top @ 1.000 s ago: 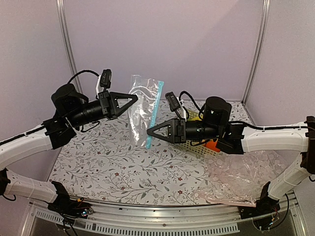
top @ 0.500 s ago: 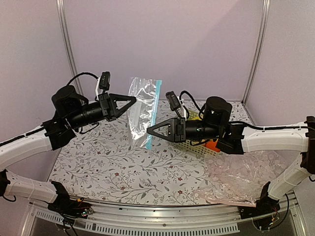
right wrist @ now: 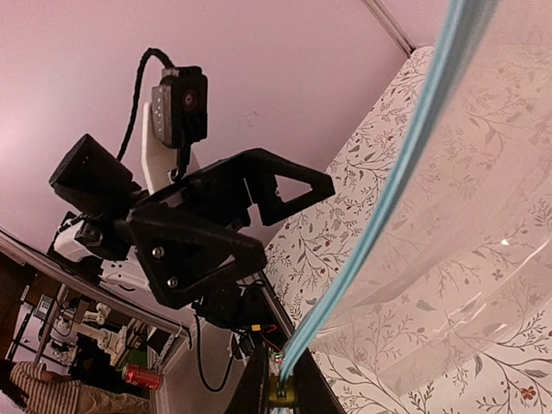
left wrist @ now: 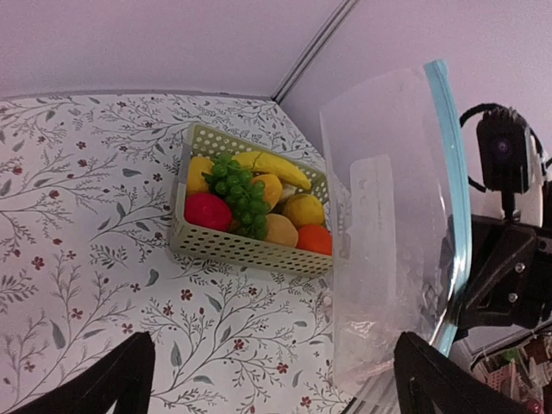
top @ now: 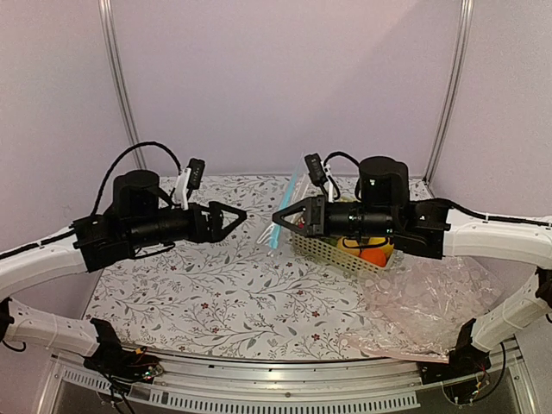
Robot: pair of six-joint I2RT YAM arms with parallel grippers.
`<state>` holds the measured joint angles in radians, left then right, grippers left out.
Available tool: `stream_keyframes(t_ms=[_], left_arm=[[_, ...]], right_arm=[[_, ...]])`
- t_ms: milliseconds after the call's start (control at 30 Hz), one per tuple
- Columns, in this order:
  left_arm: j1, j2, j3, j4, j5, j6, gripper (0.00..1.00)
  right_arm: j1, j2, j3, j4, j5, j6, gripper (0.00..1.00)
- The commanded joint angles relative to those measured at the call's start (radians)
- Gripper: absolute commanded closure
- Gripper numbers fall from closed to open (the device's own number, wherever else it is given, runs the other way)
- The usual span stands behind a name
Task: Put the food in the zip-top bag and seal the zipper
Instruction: Pass from the left arm to the right, then hold the zipper food storage bag at the center of the board.
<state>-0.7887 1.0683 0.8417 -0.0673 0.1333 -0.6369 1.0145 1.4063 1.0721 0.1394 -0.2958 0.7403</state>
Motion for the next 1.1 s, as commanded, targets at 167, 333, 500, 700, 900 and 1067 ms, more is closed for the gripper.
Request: stream_keyframes(t_ms=[167, 333, 500, 700, 900, 1067], left_arm=[[-0.403, -0.111, -0.138, 0.150, -0.414, 0.520, 0.03], [-0.533, -0.019, -0.113, 0.206, -0.568, 0.685, 0.04], [-0.605, 0.157, -0.028, 0.266, -0.729, 0.823, 0.08], [-0.642, 0.266, -0.013, 0.519, -0.889, 0.923, 0.21], [-0.649, 0.323, 0.032, 0.559, -0.953, 0.957, 0.35], [-0.649, 0.339, 0.040, 0.574, -0.961, 0.975, 0.46]], right_arm=[[0.001, 0.017, 0.107, -0.232, 0.124, 0.035, 0.94], [0.000, 0.023, 0.129, -0.249, 0.145, 0.088, 0.94], [0.001, 0.031, 0.159, -0.266, 0.146, 0.116, 0.92], [0.000, 0.042, 0.180, -0.284, 0.141, 0.124, 0.92], [0.000, 0.046, 0.188, -0.298, 0.137, 0.131, 0.92], [-0.001, 0.050, 0.201, -0.318, 0.141, 0.135, 0.92]])
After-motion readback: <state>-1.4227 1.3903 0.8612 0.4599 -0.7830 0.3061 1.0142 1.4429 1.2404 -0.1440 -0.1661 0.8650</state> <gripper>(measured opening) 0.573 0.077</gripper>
